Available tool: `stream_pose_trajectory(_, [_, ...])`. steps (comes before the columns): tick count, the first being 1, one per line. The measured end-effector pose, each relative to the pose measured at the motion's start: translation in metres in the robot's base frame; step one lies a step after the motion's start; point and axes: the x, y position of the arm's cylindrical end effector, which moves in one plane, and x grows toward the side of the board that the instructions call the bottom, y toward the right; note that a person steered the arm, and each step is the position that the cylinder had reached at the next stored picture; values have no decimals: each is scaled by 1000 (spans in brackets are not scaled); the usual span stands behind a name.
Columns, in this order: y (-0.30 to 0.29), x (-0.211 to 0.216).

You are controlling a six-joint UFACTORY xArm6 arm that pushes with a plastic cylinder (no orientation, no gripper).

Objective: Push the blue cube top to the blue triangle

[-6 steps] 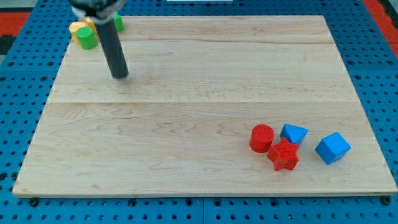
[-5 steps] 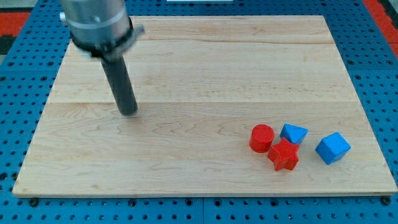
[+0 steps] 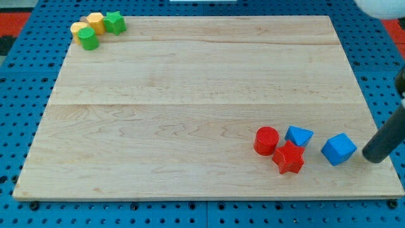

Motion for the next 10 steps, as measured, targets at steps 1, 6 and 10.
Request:
stream_pose_trajectory(1, [8,12])
stream_pose_trajectory(6, [16,64])
stream_pose_trajectory(10, [-113,-57])
